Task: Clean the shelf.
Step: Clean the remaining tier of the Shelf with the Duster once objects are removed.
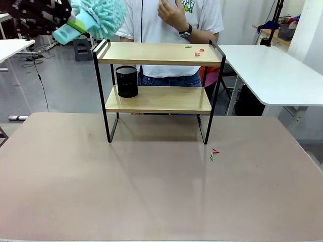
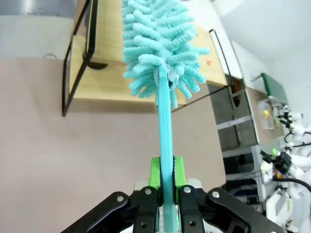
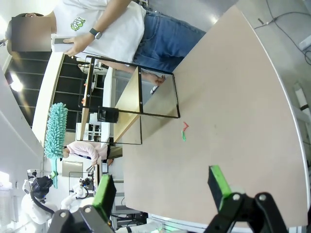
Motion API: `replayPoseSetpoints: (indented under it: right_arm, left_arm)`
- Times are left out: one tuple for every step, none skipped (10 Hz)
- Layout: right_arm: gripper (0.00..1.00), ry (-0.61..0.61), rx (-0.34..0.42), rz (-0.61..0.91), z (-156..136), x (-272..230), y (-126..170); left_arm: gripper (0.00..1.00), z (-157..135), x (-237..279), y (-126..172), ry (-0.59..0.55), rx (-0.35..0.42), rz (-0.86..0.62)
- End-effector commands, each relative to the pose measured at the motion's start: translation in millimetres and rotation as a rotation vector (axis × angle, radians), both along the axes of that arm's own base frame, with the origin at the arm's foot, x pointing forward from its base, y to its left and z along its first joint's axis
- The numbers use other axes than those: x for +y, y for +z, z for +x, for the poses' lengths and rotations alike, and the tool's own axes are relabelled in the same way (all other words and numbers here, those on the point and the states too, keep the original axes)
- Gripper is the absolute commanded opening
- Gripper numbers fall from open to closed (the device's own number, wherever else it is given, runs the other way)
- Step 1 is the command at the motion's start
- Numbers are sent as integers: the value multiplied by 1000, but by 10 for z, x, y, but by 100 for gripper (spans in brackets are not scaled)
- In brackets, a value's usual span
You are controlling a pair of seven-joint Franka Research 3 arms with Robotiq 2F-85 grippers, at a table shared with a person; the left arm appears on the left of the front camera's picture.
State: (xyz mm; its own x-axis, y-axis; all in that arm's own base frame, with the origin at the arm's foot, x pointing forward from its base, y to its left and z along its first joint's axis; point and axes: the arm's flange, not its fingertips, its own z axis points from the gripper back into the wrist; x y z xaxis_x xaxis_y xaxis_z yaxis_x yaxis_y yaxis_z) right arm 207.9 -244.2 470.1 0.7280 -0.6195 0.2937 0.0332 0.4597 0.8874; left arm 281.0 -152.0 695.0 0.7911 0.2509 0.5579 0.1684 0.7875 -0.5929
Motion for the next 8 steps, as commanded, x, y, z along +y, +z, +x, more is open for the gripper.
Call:
replayPoseSetpoints:
  right_arm:
    - [100,2,-34,-2,19,-7,7]
    - [100,2,-34,-2,19,-7,7]
    - [100,2,-34,-2,19,-7,7]
    - [100,2,-34,-2,19,-7,7]
    - [100,2,-34,-2,19,-7,7]
    - [100,2,-34,-2,19,-7,7]
    - [100,2,-34,-2,19,-7,7]
    - [100,2,-34,-2,19,-7,7]
  left_arm:
    - [13,166,-321,-4,63,-76,20]
    - [13,357,-546,21,76,-84,73]
    - [13,501,-761,15,16,-58,89]
    - [13,653,-946,-25,-15,-30,102]
    - [13,788,-1108,-85,-17,-3,132]
    - [13,898,-1238,-163,11,24,179]
    - [13,953,-1322,-222,35,29,215]
    - [13,969,-1405,-261,-12,57,221]
